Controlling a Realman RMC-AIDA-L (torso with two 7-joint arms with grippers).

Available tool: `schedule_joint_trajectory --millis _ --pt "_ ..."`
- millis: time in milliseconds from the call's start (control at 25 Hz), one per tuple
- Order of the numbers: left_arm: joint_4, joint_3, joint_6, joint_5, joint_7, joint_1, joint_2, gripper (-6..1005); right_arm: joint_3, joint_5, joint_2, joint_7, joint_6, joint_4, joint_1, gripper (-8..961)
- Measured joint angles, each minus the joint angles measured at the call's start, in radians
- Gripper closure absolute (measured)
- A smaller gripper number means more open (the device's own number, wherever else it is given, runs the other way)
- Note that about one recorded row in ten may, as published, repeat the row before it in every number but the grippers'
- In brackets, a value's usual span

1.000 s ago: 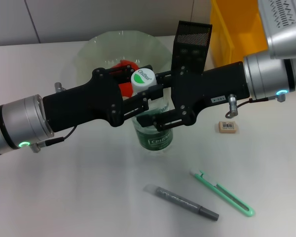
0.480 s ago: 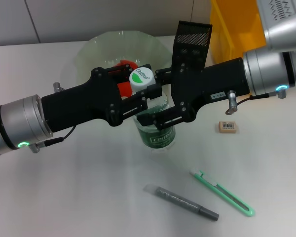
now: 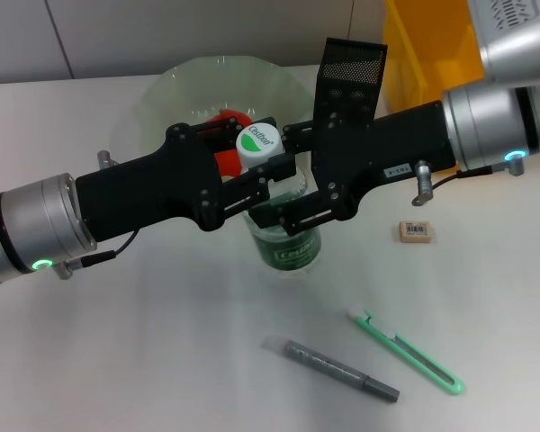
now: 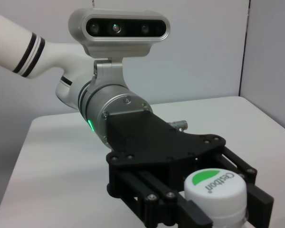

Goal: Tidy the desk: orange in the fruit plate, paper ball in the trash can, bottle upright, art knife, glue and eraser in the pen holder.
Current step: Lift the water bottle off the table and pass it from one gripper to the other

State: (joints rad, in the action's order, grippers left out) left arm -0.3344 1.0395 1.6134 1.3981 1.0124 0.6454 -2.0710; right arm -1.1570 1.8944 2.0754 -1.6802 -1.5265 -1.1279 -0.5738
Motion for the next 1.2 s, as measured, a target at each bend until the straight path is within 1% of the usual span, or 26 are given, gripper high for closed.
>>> schedule_joint_trajectory --millis 520,1040,1200 --pt "0.000 0.002 0.000 0.003 0.000 -0.003 0.002 559 0.011 0.012 0.003 -0.046 -0.025 -0.083 0.043 179" --pt "-0.005 0.009 -0.003 0.002 0.004 -0.001 0.002 559 -0.002 0.038 0.004 -0.050 -0.032 -0.128 0.044 179" --pt "-0.012 0.011 -0.003 0.003 0.011 -0.002 0.002 558 0.001 0.039 0.003 -0.062 -0.052 -0.145 0.046 179"
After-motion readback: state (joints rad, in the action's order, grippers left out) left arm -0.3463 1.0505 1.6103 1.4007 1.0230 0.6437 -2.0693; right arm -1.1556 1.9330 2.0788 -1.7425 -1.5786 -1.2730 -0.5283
